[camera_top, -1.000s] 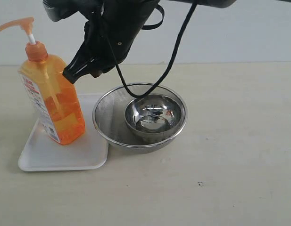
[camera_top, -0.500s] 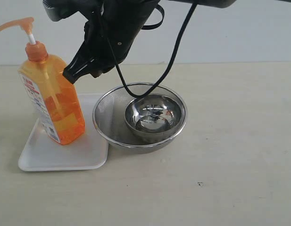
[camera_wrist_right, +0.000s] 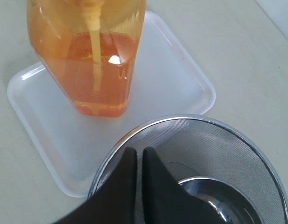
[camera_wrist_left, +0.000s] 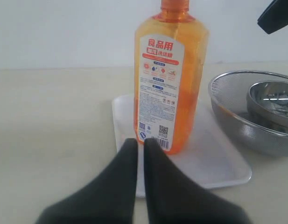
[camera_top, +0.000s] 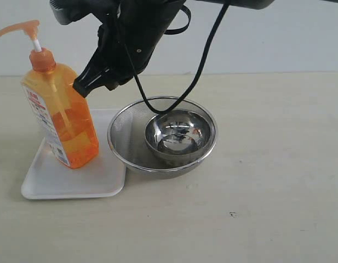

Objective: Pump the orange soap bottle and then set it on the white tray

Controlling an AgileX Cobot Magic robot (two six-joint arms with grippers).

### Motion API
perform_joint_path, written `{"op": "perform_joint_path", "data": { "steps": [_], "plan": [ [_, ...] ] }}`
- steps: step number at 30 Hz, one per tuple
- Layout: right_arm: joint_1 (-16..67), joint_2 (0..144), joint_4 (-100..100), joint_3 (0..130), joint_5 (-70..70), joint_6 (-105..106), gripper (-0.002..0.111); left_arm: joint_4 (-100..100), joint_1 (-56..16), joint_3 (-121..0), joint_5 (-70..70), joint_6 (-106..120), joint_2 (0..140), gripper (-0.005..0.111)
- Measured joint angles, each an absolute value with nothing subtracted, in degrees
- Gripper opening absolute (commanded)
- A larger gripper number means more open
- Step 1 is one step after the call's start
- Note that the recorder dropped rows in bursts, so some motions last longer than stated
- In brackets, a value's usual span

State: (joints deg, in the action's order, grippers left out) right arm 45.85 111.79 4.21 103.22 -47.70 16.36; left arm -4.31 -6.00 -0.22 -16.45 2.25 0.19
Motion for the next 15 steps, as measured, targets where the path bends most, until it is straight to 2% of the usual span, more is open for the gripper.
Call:
{"op": "perform_joint_path", "data": {
  "steps": [15],
  "plan": [
    [45.8,111.8,4.2,103.2,-47.6,16.4,0.000,-4.0,-6.0,-0.2,-16.5,2.2,0.2,0.005]
  ]
}}
